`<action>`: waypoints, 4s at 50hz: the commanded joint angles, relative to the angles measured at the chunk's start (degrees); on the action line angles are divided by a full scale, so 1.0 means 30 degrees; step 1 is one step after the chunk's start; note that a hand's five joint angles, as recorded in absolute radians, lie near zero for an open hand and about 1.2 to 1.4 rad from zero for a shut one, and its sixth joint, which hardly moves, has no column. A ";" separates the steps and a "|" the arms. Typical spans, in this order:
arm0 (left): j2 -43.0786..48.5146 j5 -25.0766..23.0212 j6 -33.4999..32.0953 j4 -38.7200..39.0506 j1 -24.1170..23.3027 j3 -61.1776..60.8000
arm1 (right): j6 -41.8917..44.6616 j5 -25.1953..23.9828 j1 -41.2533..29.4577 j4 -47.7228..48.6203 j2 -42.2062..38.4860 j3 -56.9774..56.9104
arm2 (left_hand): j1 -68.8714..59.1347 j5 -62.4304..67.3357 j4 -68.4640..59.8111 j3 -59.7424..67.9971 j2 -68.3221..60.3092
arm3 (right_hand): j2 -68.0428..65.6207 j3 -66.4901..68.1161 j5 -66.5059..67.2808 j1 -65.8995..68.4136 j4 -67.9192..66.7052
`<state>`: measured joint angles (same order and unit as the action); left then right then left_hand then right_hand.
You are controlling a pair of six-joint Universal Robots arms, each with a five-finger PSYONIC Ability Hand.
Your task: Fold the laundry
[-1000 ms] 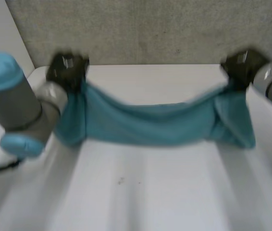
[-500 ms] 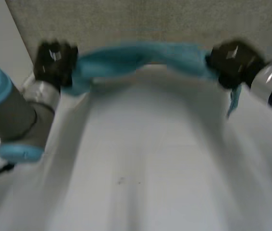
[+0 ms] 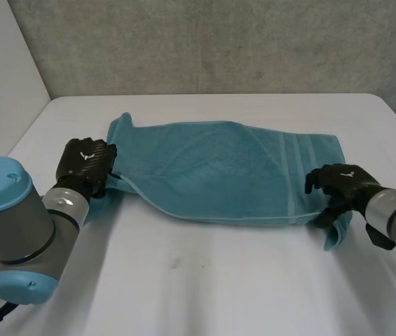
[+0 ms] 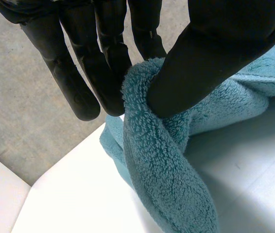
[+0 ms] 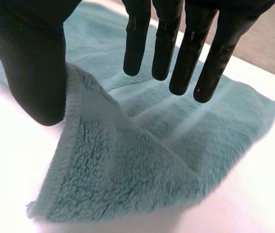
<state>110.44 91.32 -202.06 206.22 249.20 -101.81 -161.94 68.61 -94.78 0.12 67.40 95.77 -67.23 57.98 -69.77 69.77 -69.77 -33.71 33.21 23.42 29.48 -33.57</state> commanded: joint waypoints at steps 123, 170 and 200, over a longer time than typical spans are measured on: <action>-0.9530 -0.1377 0.1912 -0.4106 0.4444 -0.1747 | 0.5920 -0.0926 0.3935 -0.4682 0.9317 0.0571 | -0.4255 0.4006 -0.3410 0.3410 -0.3412 | -1.5430 1.5596 1.5528 1.6841 -1.5476; 0.0394 -0.2023 -0.2170 0.2806 0.2188 1.4515 | 0.4936 0.5050 -0.0546 0.3887 0.2055 -1.4412 | -0.4255 0.4006 -0.3410 0.3410 -0.3412 | -1.5430 1.5596 1.5528 1.6841 -1.5476; 0.2104 -0.1993 -0.0265 0.1635 0.2597 0.0836 | 0.6570 0.2558 -0.0429 0.1549 0.0904 -0.1750 | -0.4255 0.4006 -0.3410 0.3410 -0.3412 | -1.5430 1.5596 1.5528 1.6841 -1.5476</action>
<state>122.39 85.00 -202.55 213.14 255.88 -94.17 -145.83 75.97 -96.37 8.00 65.06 87.20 -67.27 59.15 -69.76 69.72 -69.81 -67.84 68.09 56.83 56.26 -68.30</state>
